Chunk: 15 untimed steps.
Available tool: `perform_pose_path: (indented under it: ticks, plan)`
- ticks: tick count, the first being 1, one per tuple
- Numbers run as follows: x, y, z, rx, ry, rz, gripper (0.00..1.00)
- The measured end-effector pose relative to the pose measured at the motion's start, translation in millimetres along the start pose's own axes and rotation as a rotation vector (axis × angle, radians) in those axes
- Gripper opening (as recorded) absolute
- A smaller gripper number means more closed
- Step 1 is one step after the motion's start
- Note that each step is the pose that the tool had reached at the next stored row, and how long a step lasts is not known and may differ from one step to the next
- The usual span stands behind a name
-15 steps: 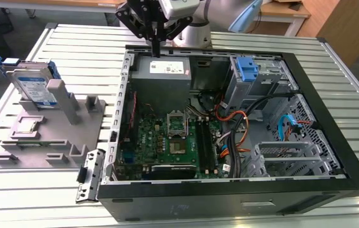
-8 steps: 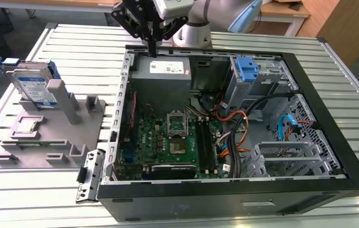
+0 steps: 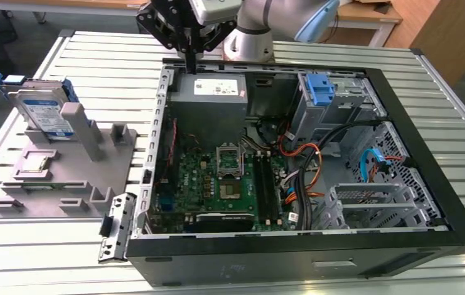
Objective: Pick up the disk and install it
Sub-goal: 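Reach for the disk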
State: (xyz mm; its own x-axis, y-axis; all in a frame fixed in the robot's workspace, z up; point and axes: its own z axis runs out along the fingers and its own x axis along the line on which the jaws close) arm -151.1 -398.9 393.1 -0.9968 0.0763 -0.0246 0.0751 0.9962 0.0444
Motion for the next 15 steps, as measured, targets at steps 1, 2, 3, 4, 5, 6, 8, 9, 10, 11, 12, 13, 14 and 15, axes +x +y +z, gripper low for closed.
perform_pose_path:
  ticks: [1,2,3,4,5,6,8,9,10,11,12,13,14,15]
  plan:
    - [0.0,0.0,0.0,0.0001,0.0,0.0,0.1]
    - [0.0,0.0,0.0,0.0001,0.0001,0.0,0.1]
    - [0.1,0.0,-0.1,0.0001,0.0001,0.0,0.1]
    - [0.1,-0.1,0.0,0.0001,0.0001,0.0,0.1]
    - [0.2,0.0,-0.1,0.0001,0.0001,0.0,0.1]
    - [0.2,-0.1,0.0,0.0,0.0001,0.0,0.1]
    - [0.2,0.0,0.0,0.0001,0.0001,0.0,0.1]
    - [0.2,-0.1,-0.1,0.0001,0.0001,0.0,0.1]
    - [0.4,-0.1,-0.1,0.0001,0.0001,0.0,0.1]
    - [0.6,-0.1,0.0,0.0,0.0,0.0,0.1]
    - [0.9,-0.1,-0.1,0.0001,0.0001,0.0,0.1]
    - [1.3,-0.1,-0.1,0.0001,0.0001,0.0,0.1]
    - [1.8,-0.2,-0.1,0.0,0.0001,0.0,0.1]
    - [2.6,-0.3,-0.1,0.0001,0.0001,0.0,0.1]
